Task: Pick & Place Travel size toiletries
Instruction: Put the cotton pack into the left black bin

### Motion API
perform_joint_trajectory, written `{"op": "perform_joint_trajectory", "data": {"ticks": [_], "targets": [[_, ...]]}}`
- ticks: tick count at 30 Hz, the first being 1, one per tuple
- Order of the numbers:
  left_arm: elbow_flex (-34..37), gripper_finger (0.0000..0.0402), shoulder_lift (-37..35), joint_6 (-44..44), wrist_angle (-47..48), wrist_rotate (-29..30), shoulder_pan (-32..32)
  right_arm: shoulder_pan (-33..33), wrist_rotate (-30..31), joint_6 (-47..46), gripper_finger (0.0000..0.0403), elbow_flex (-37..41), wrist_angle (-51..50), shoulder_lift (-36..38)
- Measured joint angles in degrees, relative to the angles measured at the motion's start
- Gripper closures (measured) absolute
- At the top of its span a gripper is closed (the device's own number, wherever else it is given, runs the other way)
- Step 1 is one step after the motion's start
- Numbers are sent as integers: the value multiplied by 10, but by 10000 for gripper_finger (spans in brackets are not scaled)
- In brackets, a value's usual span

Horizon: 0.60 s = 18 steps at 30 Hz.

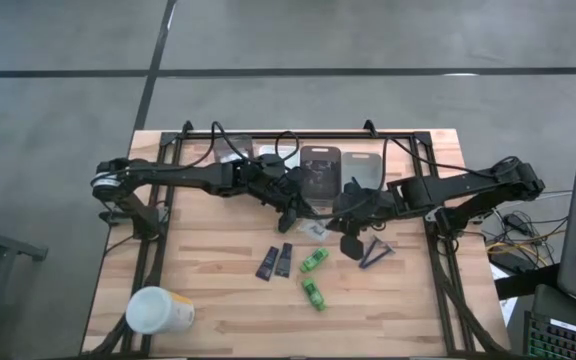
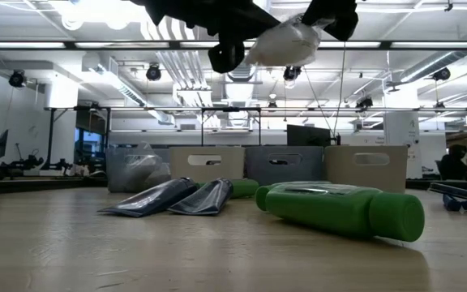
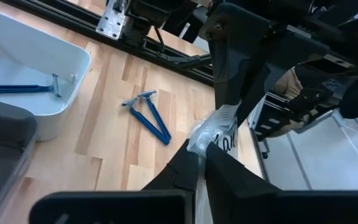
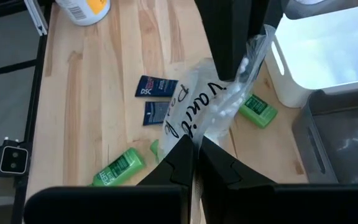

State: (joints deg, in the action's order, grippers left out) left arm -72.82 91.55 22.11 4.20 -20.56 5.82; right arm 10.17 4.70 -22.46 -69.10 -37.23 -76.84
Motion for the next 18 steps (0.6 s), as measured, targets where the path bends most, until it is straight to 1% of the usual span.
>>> {"op": "perform_joint_trajectory", "data": {"ticks": [3, 6, 12, 16, 18], "targets": [[0, 382, 0, -9, 6, 17, 0, 0, 13, -18, 387, 0, -5, 2], [0, 386, 0, -11, 29, 36, 1, 0, 13, -29, 361, 0, -18, 9], [0, 385, -3, -19, 87, 71, 9, 1, 15, -44, 276, 0, -48, 37], [0, 385, -25, -27, 115, 87, 16, 1, 56, -59, 221, 0, -73, 70], [0, 386, -47, -41, 146, 97, 22, 1, 75, -72, 200, 0, -90, 90]]}}
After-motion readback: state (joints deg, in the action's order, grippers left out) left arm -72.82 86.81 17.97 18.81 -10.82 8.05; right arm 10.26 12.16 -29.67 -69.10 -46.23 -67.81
